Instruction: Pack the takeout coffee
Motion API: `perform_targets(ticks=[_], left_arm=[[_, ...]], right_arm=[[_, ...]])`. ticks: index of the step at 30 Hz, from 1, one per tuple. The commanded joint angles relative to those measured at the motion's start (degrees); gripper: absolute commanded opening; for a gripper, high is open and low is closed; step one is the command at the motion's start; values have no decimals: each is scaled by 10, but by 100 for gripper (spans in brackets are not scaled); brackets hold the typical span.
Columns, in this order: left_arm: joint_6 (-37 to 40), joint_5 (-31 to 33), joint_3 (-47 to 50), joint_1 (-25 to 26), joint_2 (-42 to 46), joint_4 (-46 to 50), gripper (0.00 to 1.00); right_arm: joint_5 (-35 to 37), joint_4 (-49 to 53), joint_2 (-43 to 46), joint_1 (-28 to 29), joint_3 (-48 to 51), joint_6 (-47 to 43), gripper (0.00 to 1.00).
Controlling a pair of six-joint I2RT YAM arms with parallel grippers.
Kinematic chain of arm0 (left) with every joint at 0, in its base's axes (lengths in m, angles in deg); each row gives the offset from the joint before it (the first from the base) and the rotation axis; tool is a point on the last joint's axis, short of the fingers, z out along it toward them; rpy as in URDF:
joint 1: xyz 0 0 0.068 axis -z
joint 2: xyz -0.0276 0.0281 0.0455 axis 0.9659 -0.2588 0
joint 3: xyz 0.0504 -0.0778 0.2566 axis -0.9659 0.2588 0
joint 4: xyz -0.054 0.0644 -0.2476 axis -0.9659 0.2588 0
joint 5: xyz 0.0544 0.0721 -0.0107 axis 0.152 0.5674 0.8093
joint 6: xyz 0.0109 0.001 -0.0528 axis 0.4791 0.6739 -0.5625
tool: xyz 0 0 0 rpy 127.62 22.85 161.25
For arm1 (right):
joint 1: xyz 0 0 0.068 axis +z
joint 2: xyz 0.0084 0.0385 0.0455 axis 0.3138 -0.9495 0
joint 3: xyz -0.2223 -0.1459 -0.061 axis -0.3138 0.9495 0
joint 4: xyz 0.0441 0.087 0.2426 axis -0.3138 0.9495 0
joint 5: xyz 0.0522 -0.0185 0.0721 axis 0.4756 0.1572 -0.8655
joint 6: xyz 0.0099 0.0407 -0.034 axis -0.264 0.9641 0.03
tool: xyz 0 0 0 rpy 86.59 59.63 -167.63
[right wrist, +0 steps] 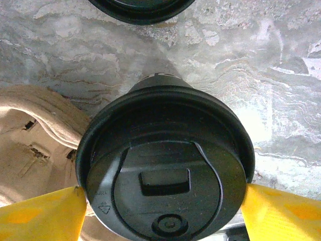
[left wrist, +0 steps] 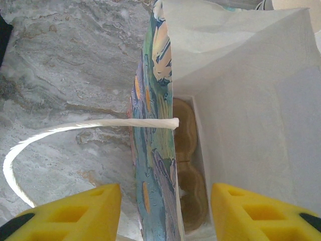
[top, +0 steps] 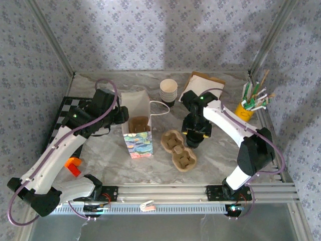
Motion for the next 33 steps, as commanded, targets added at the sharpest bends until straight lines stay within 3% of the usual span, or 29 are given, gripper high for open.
perform_targets(ticks=[1,21,26,33], left_arm=[[14,4,-8,0,0,14,50],[16,4,-13,0,-8,15,51],[16,5,-16,1,-10,18,51],[15,6,-21,1,-10,26,51]], right_arm=[[0,8,-7,-3,9,-8,82],[6,13,-11,-1,8,-36,77],[4,13,-14,-2,9,-46,83],[10,9,0,-3,5,-44,80]])
